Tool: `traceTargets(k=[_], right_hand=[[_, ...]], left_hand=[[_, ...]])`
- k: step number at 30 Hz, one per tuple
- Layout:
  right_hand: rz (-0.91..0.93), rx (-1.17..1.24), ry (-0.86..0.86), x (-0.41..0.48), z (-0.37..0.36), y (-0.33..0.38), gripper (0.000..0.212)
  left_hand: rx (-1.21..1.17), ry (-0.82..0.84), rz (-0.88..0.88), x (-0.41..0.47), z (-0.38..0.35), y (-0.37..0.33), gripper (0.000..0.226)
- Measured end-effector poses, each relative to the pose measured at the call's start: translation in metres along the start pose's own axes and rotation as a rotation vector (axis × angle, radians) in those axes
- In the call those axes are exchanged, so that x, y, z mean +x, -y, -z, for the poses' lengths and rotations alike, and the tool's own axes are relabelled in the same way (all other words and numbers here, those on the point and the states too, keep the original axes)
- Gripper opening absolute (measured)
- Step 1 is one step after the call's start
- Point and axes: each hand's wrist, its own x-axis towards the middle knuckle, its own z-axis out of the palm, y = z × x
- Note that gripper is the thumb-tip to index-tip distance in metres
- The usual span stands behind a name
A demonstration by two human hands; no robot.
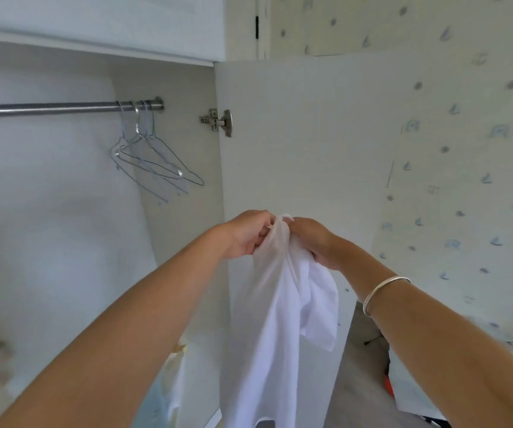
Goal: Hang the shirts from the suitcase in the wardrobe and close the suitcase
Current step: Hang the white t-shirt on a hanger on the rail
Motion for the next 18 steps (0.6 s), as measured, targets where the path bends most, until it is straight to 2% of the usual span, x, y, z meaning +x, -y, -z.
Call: traceTargets(k=[3,7,9,13,16,18], right_hand=[[0.057,0.036,0.076,0.025,-0.014,0.005,0.036],[0.154,0.019,0.217,0.054,-0.028,0.018,0.03],[0.18,0.024,0.281,0.065,-0.036,0.026,0.025],[0.208,0.073,0.451,0.082,-0.058,0.044,0.022],[0.208,0.09,0.517,0.089,-0.083,0.052,0.024],[0.183,0.106,0.57,0.093,-0.101,0.059,0.034]], left_hand=[[-0.023,-0.059,-0.01,0.0,0.025,0.009,0.032],[-0.025,-0.184,-0.006,-0.014,0.044,0.011,0.029],[-0.054,-0.282,-0.026,-0.019,0.048,0.01,0.036],[-0.027,-0.58,-0.105,-0.033,0.055,0.01,0.038],[0.022,-0.712,-0.127,-0.047,0.061,0.011,0.035],[0.101,-0.827,-0.124,-0.055,0.068,0.014,0.029]])
